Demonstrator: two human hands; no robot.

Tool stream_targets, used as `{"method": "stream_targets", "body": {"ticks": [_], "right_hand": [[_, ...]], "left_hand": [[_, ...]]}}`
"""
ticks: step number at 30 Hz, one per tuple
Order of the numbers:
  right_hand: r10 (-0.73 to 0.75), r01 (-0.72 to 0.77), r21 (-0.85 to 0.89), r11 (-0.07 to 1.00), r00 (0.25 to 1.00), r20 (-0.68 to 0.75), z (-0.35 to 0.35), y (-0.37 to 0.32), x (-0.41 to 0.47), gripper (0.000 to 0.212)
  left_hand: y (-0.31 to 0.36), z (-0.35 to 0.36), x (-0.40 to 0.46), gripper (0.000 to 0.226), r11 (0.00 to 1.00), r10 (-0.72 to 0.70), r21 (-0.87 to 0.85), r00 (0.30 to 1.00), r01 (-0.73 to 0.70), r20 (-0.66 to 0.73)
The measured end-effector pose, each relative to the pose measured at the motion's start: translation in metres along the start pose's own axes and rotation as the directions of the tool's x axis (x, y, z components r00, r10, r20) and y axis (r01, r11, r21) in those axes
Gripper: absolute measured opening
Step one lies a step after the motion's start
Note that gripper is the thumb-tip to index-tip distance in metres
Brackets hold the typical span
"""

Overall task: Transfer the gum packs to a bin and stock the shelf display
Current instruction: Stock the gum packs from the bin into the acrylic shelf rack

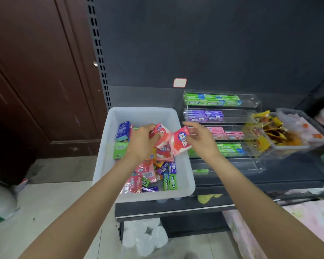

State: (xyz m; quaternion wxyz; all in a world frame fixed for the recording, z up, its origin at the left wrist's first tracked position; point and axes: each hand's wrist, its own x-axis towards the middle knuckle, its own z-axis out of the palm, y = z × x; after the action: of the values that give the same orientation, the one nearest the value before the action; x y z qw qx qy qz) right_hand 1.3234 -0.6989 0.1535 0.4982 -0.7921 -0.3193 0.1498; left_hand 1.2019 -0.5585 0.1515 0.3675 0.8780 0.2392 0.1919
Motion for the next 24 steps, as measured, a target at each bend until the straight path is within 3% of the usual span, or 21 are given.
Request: {"method": "stream_targets", "body": {"ticks": [5, 8, 10, 17, 21, 24], "right_hand": [[0.029, -0.005, 0.154, 0.988, 0.987, -0.156, -0.066, 0.012, 0.006, 0.025], [0.049, -0.005, 0.247, 0.969, 0.983, -0.174, -0.108, 0.025, 0.015, 0.024], [0.036, 0.001, 0.221, 0.975, 0.986, -0.165, -0.138, 0.038, 0.026, 0.022], [-0.061, 0.062, 0.007, 0.998, 0.991, -0.117, -0.241, 0.097, 0.073, 0.018], [-0.104, 0.095, -0.080, 0.992, 0.988, -0.112, -0.274, 0.122, 0.098, 0.022], [-0.094, 0.089, -0.183, 0.979, 0.995, -0.019, -0.282, 0.134, 0.111, 0.028]], "left_hand": [[0.041, 0.024, 0.025, 0.031, 0.998, -0.056, 0.008, 0.995, 0.057, -0.088], [0.071, 0.049, 0.041, 0.022, 0.999, -0.048, 0.006, 0.999, 0.048, -0.025], [0.094, 0.072, 0.052, 0.011, 0.999, -0.038, -0.038, 0.999, 0.038, 0.007], [0.164, 0.155, 0.098, 0.020, 0.996, -0.050, -0.076, 0.999, 0.051, 0.018], [0.188, 0.184, 0.119, 0.028, 0.999, -0.053, -0.004, 0.998, 0.053, 0.035], [0.198, 0.195, 0.128, 0.034, 0.998, -0.055, 0.043, 0.997, 0.053, 0.050]]}}
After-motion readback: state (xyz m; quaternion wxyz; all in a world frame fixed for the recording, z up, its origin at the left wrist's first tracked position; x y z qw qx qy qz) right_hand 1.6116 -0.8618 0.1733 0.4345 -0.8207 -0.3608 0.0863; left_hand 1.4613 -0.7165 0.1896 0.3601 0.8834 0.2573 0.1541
